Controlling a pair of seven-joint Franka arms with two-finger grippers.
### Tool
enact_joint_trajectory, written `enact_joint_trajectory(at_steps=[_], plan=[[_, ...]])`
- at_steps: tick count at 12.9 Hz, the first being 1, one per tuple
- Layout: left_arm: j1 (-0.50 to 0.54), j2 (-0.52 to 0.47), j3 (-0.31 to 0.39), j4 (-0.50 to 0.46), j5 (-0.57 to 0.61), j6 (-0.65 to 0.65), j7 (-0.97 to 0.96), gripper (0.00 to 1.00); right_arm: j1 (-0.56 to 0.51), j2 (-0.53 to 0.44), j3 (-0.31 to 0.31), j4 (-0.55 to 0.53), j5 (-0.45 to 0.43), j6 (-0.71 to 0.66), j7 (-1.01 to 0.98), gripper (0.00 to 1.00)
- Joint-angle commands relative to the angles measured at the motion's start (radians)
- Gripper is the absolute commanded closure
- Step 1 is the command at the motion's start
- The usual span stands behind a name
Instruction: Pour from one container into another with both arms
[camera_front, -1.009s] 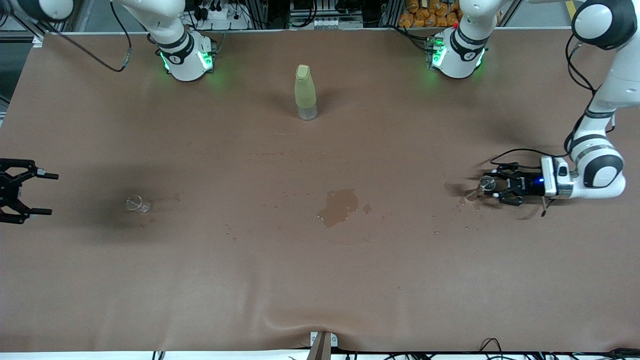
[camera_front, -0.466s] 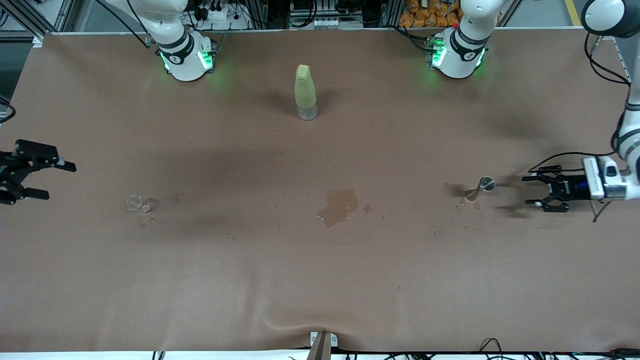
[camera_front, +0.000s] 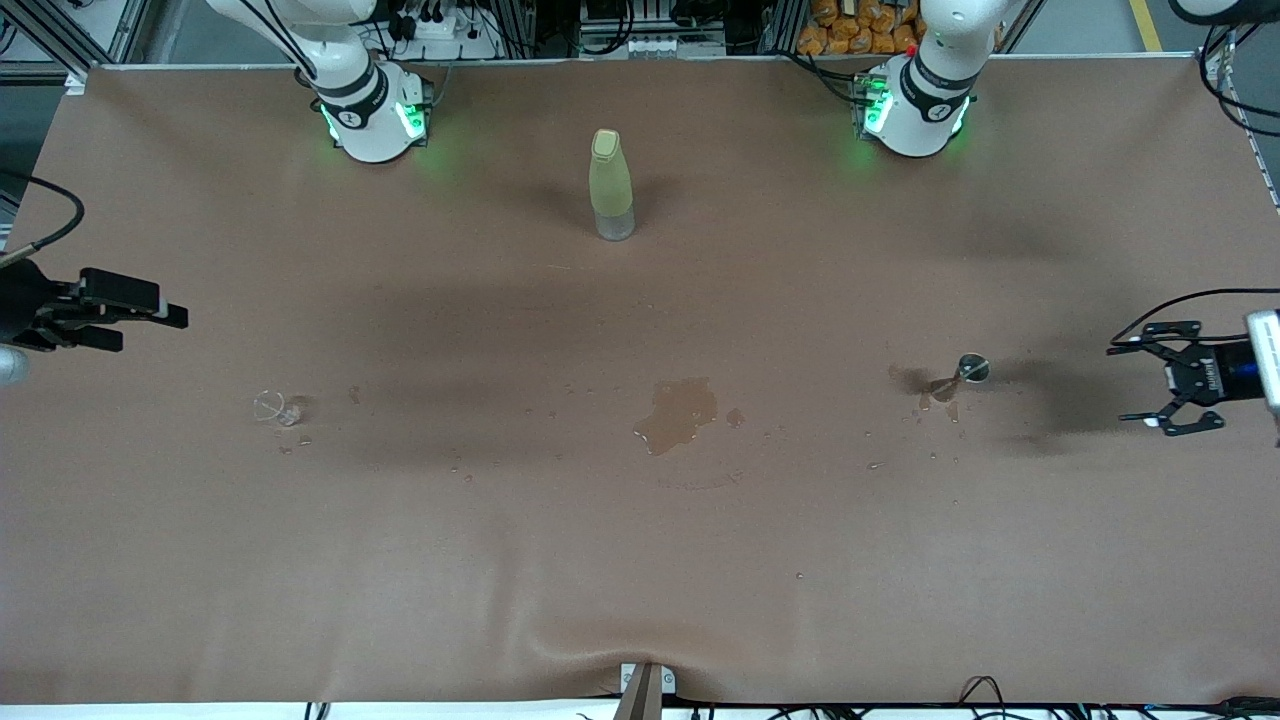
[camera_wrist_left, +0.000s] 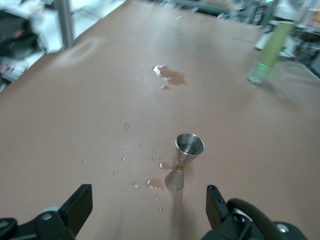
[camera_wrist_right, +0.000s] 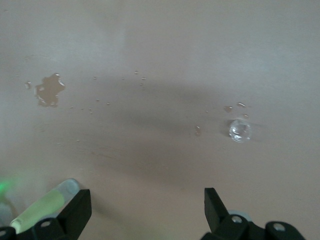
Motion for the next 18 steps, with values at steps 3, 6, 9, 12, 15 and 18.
enact_joint_trajectory(at_steps=[3,6,9,12,15,18], plan=[[-0.102,-0.147,-0.002,-0.016,0.159,0.141,-0.536,0.00,0.021,-0.139,-0.004,-0.108,-0.120,0.024,0.028,0.00],[-0.175,-0.200,-0.005,-0.016,0.283,0.184,-1.012,0.00,0.020,-0.299,-0.004,-0.328,-0.197,0.153,0.114,0.00],[-0.267,-0.245,-0.009,0.015,0.418,0.187,-1.395,0.00,0.014,-0.302,-0.008,-0.342,-0.211,0.220,0.131,0.00],[-0.374,-0.262,-0.012,0.062,0.567,0.181,-1.830,0.00,0.000,-0.310,-0.010,-0.392,-0.292,0.231,0.160,0.00],[-0.430,-0.318,-0.012,0.073,0.609,0.172,-1.851,0.00,0.001,-0.316,-0.013,-0.431,-0.295,0.292,0.161,0.00],[-0.430,-0.355,-0.002,0.069,0.629,0.103,-2.065,0.00,0.000,-0.310,-0.013,-0.426,-0.298,0.286,0.143,0.00]])
